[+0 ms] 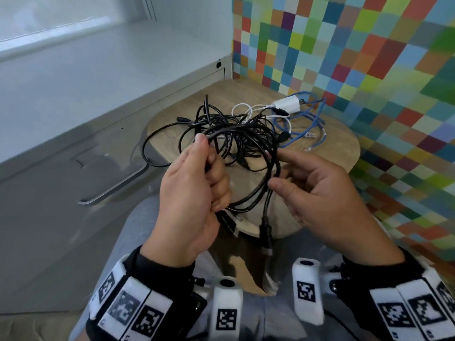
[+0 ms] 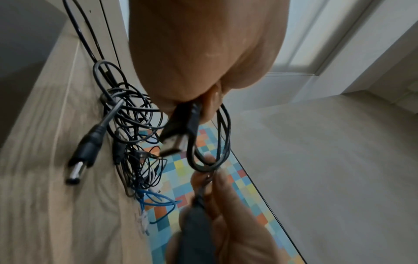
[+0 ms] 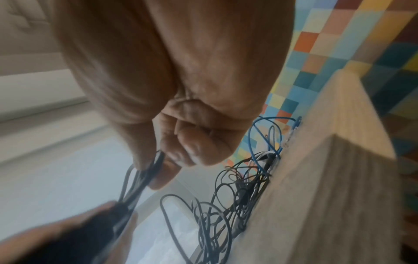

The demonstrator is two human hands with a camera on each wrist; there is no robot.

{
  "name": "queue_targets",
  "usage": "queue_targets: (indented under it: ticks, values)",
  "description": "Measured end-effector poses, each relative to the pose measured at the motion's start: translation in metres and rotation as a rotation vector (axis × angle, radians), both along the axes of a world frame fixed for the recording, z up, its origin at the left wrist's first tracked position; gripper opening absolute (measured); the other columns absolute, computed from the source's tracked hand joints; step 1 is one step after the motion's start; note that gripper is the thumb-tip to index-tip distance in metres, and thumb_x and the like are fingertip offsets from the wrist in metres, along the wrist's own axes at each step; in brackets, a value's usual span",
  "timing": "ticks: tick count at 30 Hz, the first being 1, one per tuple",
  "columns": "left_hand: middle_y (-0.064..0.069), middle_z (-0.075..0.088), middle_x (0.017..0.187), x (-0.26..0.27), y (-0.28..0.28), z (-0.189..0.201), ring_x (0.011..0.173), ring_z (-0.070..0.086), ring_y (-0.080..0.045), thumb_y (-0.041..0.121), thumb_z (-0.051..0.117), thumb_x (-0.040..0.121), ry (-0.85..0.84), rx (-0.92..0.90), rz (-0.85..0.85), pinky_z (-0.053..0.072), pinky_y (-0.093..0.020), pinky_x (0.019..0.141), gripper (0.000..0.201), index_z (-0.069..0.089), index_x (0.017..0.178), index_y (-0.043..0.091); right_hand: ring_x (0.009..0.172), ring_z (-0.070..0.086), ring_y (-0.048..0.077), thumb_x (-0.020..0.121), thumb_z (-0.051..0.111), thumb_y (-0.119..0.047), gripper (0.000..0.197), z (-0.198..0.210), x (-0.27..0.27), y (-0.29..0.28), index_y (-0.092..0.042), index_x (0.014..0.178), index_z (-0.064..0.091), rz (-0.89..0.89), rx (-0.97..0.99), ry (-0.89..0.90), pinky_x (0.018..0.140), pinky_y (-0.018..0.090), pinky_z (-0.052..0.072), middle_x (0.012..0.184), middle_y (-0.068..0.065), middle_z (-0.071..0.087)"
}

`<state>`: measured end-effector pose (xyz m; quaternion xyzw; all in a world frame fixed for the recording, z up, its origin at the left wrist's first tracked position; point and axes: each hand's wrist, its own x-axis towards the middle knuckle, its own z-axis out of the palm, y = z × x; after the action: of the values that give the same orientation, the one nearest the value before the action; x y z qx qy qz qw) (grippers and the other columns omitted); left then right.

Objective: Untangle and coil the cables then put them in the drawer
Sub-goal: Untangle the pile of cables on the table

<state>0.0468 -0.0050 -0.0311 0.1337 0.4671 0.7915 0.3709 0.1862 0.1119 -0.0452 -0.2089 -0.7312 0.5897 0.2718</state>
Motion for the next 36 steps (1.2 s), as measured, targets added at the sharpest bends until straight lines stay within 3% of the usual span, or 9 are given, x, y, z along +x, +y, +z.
queue_targets:
  ticks: [5,9,11,14,19,27,30,32,36]
  values:
    - [0.006,0.026,0.056,-0.004,-0.005,0.002,0.040,0.017,-0.007,0.035,0.036,0.111,0.059,0.005,0.025,0.014,-0.017,0.034,0.038,0.043,0.077,0.021,0.062,0.063,0.019,0.090,0.072,0.003,0.041,-0.002,0.009,0.013,-0.032,0.112,0.074,-0.078,0.011,-0.008,0.056,0.031,0.055,0.088,0.010,0.073]
    - [0.006,0.028,0.055,-0.001,-0.003,0.002,0.040,0.018,-0.008,0.034,0.037,0.111,0.081,0.014,0.041,0.016,-0.017,0.035,0.037,0.044,0.078,0.019,0.072,0.068,0.021,0.094,0.068,-0.001,0.038,-0.002,0.010,0.011,-0.034,0.113,0.069,-0.106,0.057,-0.021,0.065,0.031,0.054,0.084,0.005,0.073]
    - [0.006,0.028,0.055,-0.001,-0.003,0.001,0.040,0.019,-0.008,0.032,0.037,0.111,0.123,0.014,0.066,0.017,-0.017,0.036,0.037,0.043,0.077,0.019,0.066,0.063,0.009,0.095,0.066,-0.001,0.036,0.000,0.009,0.007,-0.028,0.119,0.070,-0.062,0.048,-0.032,0.063,0.023,0.051,0.083,0.004,0.073]
    - [0.005,0.029,0.056,-0.002,-0.003,-0.001,0.042,0.018,-0.010,0.031,0.035,0.112,0.219,-0.006,0.073,0.017,-0.019,0.038,0.037,0.041,0.078,0.019,0.058,0.058,0.007,0.093,0.067,0.001,0.036,0.002,0.008,0.004,-0.019,0.122,0.071,0.001,-0.048,-0.005,0.056,0.020,0.049,0.080,0.006,0.073]
    - [0.003,0.029,0.058,0.003,-0.004,-0.001,0.046,0.018,-0.013,0.030,0.036,0.111,0.311,-0.054,0.041,0.017,-0.023,0.039,0.034,0.040,0.080,0.016,0.056,0.065,0.023,0.076,0.070,-0.010,0.024,0.008,0.007,0.002,-0.012,0.100,0.072,0.057,-0.314,0.179,0.051,0.030,0.056,0.076,0.015,0.072]
    - [0.004,0.029,0.055,0.016,0.000,0.001,0.042,0.019,-0.010,0.030,0.036,0.109,0.243,-0.020,-0.029,0.013,-0.021,0.039,0.033,0.041,0.080,0.016,0.063,0.072,0.027,0.070,0.078,-0.012,0.019,0.002,0.000,-0.003,-0.004,0.085,0.069,-0.029,-0.204,0.221,0.057,0.031,0.059,0.076,0.021,0.074]
    - [0.004,0.028,0.055,0.015,-0.001,0.003,0.040,0.019,-0.009,0.031,0.036,0.109,0.208,-0.032,-0.071,0.014,-0.019,0.039,0.033,0.042,0.080,0.017,0.089,0.071,0.025,0.067,0.086,-0.013,0.014,-0.004,-0.002,0.002,-0.015,0.076,0.075,-0.123,-0.045,0.221,0.069,0.028,0.057,0.094,0.016,0.071]
    - [0.003,0.026,0.056,0.014,-0.002,0.003,0.041,0.018,-0.009,0.032,0.036,0.109,0.152,-0.026,-0.112,0.012,-0.019,0.039,0.034,0.041,0.080,0.017,0.108,0.070,0.025,0.066,0.087,-0.012,0.019,-0.006,-0.003,0.003,-0.019,0.077,0.074,-0.128,-0.101,0.248,0.079,0.030,0.059,0.107,0.017,0.071]
    - [0.004,0.021,0.058,0.014,-0.005,0.005,0.043,0.012,-0.007,0.042,0.041,0.100,0.016,0.007,-0.226,0.006,-0.019,0.040,0.032,0.041,0.078,0.020,0.067,0.071,0.032,0.069,0.076,0.003,0.042,-0.001,-0.006,-0.003,-0.008,0.095,0.045,-0.042,-0.358,0.294,0.063,0.038,0.059,0.100,0.020,0.074]
